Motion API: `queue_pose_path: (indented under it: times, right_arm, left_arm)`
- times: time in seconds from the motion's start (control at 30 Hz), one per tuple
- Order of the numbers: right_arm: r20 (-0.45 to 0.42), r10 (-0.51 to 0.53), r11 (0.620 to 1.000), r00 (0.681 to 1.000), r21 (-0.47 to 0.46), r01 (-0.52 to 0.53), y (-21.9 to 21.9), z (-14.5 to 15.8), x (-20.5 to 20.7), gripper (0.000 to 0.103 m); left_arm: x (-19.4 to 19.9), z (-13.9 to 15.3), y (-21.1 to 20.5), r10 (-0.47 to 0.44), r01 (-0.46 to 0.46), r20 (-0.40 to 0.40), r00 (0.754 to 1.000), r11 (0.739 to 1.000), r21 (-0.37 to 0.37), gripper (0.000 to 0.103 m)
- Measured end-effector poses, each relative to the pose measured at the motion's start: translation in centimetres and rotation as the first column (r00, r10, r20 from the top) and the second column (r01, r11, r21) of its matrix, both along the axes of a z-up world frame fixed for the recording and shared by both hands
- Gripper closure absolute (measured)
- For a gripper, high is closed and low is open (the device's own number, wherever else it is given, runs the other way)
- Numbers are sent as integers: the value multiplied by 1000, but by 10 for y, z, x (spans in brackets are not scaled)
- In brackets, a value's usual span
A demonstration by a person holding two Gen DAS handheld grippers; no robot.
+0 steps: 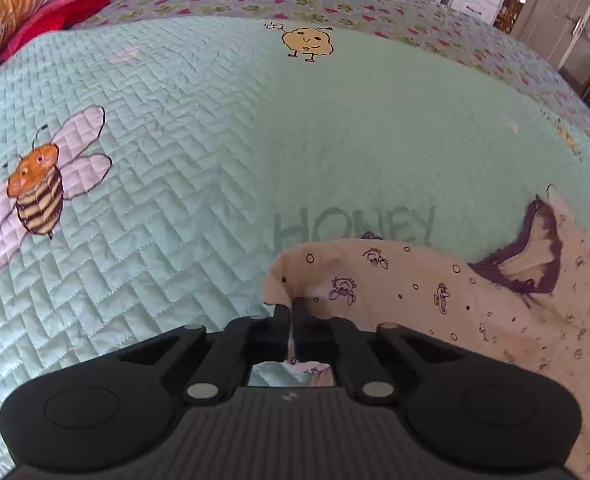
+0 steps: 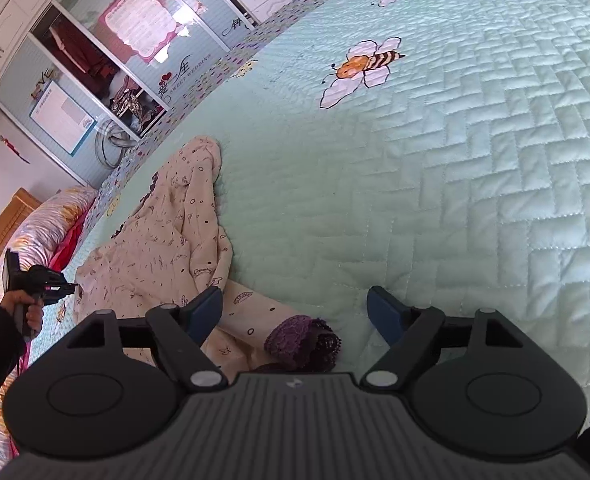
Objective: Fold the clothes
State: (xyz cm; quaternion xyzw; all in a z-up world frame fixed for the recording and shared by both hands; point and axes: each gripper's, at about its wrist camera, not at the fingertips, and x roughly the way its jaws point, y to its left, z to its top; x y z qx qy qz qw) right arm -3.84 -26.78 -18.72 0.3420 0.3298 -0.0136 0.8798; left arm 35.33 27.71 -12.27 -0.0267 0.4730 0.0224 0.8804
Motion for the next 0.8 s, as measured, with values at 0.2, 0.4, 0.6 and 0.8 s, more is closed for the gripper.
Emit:
queue_pose_path:
  times: [0.2, 0.4, 0.6, 0.8]
  right_arm:
    - [2, 8, 1000, 1000, -11, -8, 2, -1, 1, 18]
    - [19, -44, 994, 999, 102, 41, -12, 15, 11, 18]
    - [257, 153, 986, 954, 24, -165, -1, 87, 88, 18]
    - [221, 422, 906, 879, -60, -419, 36, 88, 282, 18]
  left_arm:
    - [6, 62, 47, 211, -223, 228, 951, 975, 28, 102]
    - [-1, 45, 61, 274, -293, 175, 946, 952, 92, 51]
    - [-56, 27, 61, 286, -291, 194, 938, 957, -3, 50]
    - [-127, 22, 53, 290, -265, 212, 933, 954, -139, 49]
